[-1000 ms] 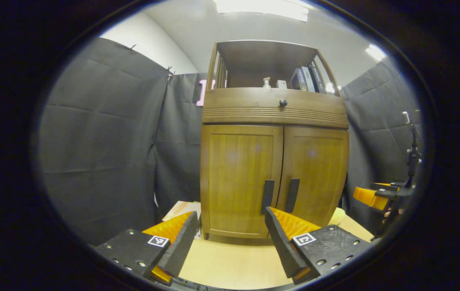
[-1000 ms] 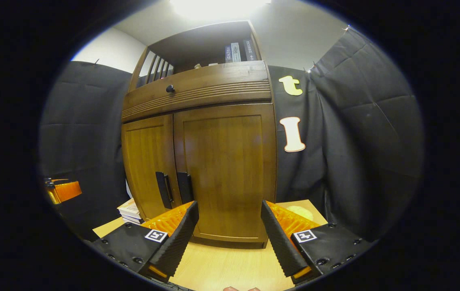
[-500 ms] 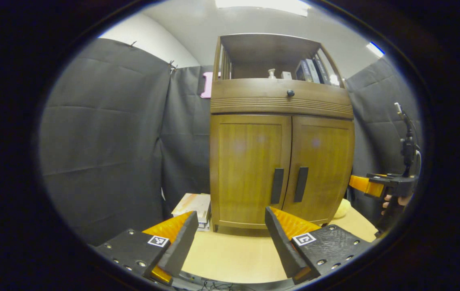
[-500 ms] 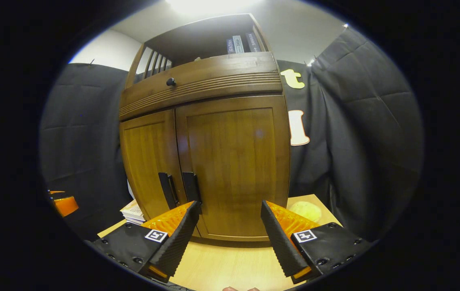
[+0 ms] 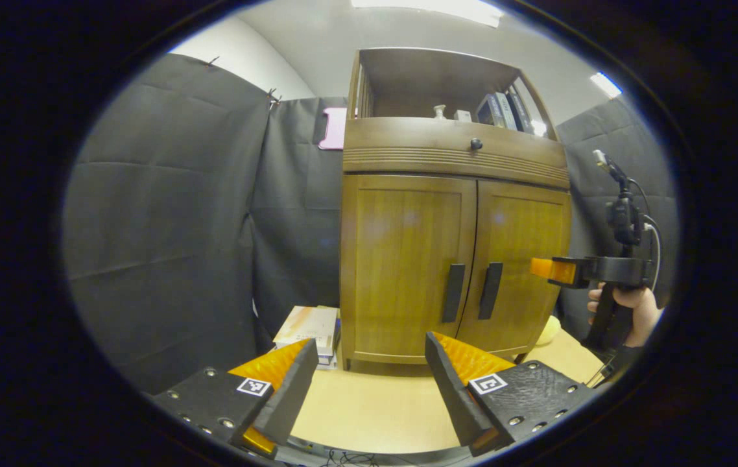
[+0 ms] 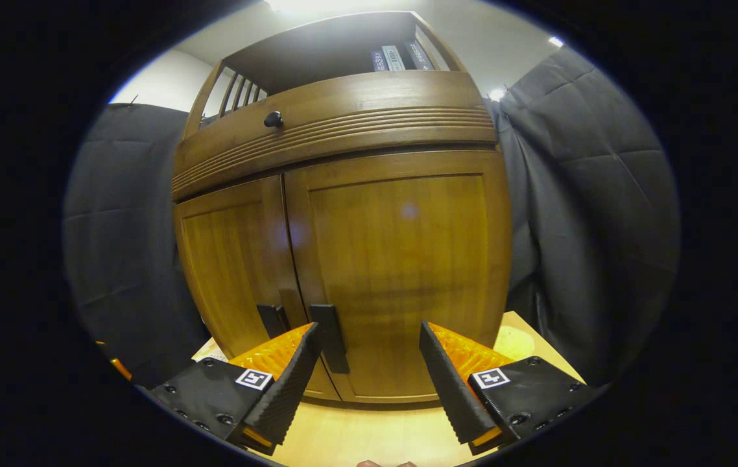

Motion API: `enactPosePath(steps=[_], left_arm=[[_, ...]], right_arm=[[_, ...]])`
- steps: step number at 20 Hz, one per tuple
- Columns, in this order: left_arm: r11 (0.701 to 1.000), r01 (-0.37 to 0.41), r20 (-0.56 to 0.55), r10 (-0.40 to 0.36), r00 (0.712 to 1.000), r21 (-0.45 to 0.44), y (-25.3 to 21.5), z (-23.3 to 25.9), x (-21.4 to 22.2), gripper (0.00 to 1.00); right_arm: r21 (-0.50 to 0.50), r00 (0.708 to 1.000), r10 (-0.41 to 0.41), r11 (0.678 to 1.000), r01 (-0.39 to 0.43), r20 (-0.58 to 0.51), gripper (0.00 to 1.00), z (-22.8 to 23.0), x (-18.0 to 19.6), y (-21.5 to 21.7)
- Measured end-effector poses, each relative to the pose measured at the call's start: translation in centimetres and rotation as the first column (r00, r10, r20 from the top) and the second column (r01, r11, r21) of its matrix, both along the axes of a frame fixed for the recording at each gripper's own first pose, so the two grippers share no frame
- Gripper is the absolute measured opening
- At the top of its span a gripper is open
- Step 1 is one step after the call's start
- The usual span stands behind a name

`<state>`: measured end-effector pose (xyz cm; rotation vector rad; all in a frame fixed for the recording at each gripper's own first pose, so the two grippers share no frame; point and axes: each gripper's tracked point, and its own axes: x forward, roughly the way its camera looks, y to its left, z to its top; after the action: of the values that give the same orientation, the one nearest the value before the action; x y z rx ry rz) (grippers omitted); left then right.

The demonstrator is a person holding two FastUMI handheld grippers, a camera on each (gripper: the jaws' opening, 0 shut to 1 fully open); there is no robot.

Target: Open the right door of the double-door shoe cabinet with the right hand, and open the left door with the left hand.

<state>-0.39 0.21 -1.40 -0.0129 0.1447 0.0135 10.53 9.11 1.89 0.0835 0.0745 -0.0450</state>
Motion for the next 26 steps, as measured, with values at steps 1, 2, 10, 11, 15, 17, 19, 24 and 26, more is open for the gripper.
enactPosePath(steps=[1,2,10,11,15,17,19,24,26], left_arm=[[1.000,0.006,-0.002,-0.006,1.000,0.008,0.0,-0.1,-0.1,0.96],[1.000,0.011,-0.005,-0.011,1.000,0.019,0.0,-0.3,-0.2,0.96],[0.999,0.042,-0.049,-0.043,0.998,-0.031,-0.3,-0.4,-0.6,0.96],[0.998,0.047,-0.052,-0.049,0.997,-0.034,-0.4,-0.7,-0.6,0.96],[0.994,0.073,-0.071,-0.079,0.994,-0.086,-0.7,-0.8,-0.7,0.96],[0.993,0.074,-0.073,-0.081,0.994,-0.095,-0.7,-0.7,-0.8,0.96],[0.992,0.074,-0.061,-0.081,0.995,-0.104,-0.6,-0.6,-0.7,0.96],[0.987,0.093,-0.052,-0.100,0.994,-0.128,-0.7,-0.6,-0.4,0.96],[0.984,0.098,-0.074,-0.110,0.991,-0.147,-0.8,-1.0,-0.4,0.96]], right_arm=[[0.004,1.000,-0.006,1.000,0.006,0.000,0.92,0.1,0.7,0.5],[0.007,1.000,-0.008,1.000,0.008,0.003,0.92,0.0,1.4,1.0],[-0.074,0.998,-0.051,0.996,0.049,-0.026,0.92,-2.6,5.8,4.1],[-0.079,0.998,-0.060,0.995,0.058,-0.035,0.92,-3.1,6.3,4.2],[-0.095,0.994,-0.104,0.991,0.099,-0.046,0.93,-4.0,8.2,4.0],[-0.097,0.993,-0.110,0.990,0.105,-0.050,0.93,-4.4,8.5,4.1],[-0.113,0.990,-0.128,0.986,0.120,-0.065,0.93,-5.0,9.0,4.0],[-0.150,0.983,-0.165,0.977,0.151,-0.083,0.65,-5.3,10.0,4.1],[-0.153,0.980,-0.173,0.976,0.157,-0.094,0.43,-5.4,10.4,4.0]])
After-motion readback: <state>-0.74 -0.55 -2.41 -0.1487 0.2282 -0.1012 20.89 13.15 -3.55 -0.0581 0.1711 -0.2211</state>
